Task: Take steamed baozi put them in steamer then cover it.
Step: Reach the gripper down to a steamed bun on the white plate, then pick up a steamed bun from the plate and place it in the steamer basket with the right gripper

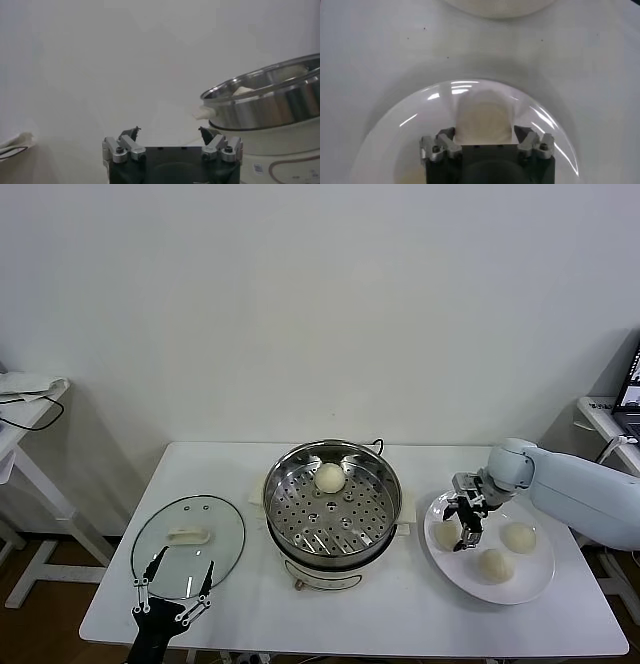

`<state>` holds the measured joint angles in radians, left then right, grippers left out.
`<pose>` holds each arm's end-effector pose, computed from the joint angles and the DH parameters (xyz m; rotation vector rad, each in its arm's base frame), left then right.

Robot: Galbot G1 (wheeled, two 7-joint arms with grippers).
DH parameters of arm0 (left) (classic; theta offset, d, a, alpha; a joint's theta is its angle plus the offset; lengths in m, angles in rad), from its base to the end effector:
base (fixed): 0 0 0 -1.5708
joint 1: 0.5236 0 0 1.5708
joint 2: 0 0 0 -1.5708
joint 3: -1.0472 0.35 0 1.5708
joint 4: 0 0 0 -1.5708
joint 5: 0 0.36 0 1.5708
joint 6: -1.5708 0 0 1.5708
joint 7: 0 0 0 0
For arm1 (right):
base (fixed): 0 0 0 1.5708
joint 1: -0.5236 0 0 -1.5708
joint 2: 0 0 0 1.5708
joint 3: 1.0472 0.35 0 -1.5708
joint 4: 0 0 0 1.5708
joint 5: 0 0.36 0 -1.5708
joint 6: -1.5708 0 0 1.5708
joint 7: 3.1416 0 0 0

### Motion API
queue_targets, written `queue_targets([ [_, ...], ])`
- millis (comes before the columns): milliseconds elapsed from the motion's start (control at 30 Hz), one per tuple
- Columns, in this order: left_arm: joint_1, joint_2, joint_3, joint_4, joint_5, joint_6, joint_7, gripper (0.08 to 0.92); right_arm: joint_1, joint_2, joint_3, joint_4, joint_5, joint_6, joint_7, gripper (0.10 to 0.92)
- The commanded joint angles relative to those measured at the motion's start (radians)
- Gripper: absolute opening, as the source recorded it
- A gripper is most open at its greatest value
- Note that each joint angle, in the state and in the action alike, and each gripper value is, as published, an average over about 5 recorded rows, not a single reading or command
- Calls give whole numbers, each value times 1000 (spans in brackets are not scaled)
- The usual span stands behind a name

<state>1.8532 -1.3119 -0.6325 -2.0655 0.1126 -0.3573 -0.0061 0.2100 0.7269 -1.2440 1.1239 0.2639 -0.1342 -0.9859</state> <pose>0.0995 0.0791 -0.3410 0.2261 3.0214 0.5526 0.5263 -0.1662 -0.2374 1.3471 -1.3620 1.2028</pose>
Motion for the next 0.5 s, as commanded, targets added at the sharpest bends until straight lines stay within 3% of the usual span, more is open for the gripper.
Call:
queue_targets([
  [33, -1, 0, -1, -2, -1, -1, 0, 823, -2, -5, 8, 12, 5, -5, 16, 692],
  [200, 0, 2, -5, -6, -1, 0, 0, 823, 63, -42, 20, 54, 1, -2, -44, 652],
  [500, -4, 14, -2, -16, -2, 0, -1, 823, 463, -28, -50, 130, 34, 29, -347, 645],
])
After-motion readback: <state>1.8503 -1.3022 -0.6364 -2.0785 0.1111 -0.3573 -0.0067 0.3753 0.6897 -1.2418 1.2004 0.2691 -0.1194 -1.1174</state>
